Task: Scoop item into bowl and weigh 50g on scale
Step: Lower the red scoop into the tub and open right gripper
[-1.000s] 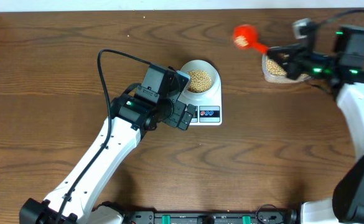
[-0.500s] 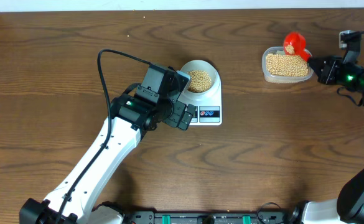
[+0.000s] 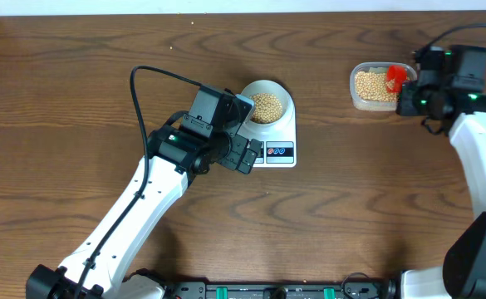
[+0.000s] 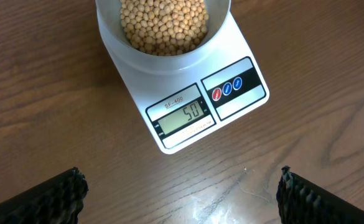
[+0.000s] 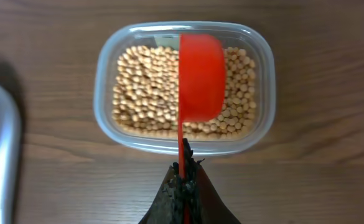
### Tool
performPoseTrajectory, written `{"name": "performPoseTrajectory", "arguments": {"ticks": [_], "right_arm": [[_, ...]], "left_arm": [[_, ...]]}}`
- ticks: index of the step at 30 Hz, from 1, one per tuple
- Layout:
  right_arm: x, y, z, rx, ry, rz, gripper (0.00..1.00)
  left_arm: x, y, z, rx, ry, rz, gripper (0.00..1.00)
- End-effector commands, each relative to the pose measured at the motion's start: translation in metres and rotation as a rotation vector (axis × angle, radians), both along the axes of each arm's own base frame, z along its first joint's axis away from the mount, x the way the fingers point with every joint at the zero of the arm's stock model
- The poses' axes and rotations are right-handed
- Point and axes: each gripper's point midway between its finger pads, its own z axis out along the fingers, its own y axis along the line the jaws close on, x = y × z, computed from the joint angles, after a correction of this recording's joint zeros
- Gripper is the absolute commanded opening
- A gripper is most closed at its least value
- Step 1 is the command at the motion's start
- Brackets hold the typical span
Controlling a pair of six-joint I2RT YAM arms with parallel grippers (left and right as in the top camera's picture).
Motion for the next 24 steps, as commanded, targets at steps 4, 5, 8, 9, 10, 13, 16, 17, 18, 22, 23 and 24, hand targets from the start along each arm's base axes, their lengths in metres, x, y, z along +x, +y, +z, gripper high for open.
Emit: {"name": "performPoseTrajectory", "arguments": {"ticks": [4, 5, 8, 9, 10, 13, 16, 17, 18, 22, 23, 24], "right_arm": [[0.000, -0.013, 0.014, -0.337, -0.004, -0.032, 0.01], [0.000, -0.011, 0.015, -0.367, -0.003, -0.026, 0.01], [-0.001, -0.005, 0.017, -0.426, -0.002, -0.006, 0.01], [-0.001, -0.003, 0.018, -0.435, -0.003, -0.004, 0.01], [0.000, 0.000, 0.018, -0.435, -0.005, 0.002, 0.01], [0.001, 0.003, 0.020, -0.407, -0.019, -0.020, 0.01], [0.001, 0.009, 0.023, -0.321, -0.041, -0.043, 0.01], [0.002, 0.013, 0.024, -0.274, -0.050, -0.038, 0.01], [0.003, 0.017, 0.025, -0.220, -0.057, -0.034, 0.01], [0.008, 0.036, 0.023, 0.087, -0.068, -0.034, 0.01], [0.009, 0.040, 0.022, 0.206, -0.055, -0.051, 0.01], [0.009, 0.039, 0.020, 0.254, -0.046, -0.072, 0.01]], "left_arm": [[-0.001, 0.000, -0.004, 0.002, 0.013, -0.006, 1.00], [-0.001, 0.000, -0.004, 0.001, 0.012, -0.006, 1.00], [-0.001, 0.000, -0.004, 0.002, 0.013, -0.006, 1.00], [-0.001, 0.000, -0.004, 0.002, 0.013, -0.006, 1.00], [-0.001, 0.000, -0.004, 0.002, 0.013, -0.006, 1.00], [-0.001, 0.000, -0.004, 0.002, 0.013, -0.006, 1.00], [-0.001, 0.000, -0.004, 0.002, 0.013, -0.006, 1.00], [-0.001, 0.000, -0.004, 0.002, 0.013, -0.006, 1.00], [-0.001, 0.000, -0.004, 0.002, 0.013, -0.006, 1.00], [-0.001, 0.000, -0.004, 0.001, 0.012, -0.006, 1.00], [-0.001, 0.000, -0.004, 0.002, 0.013, -0.006, 1.00], [-0.001, 0.000, -0.004, 0.001, 0.012, -0.006, 1.00]]}}
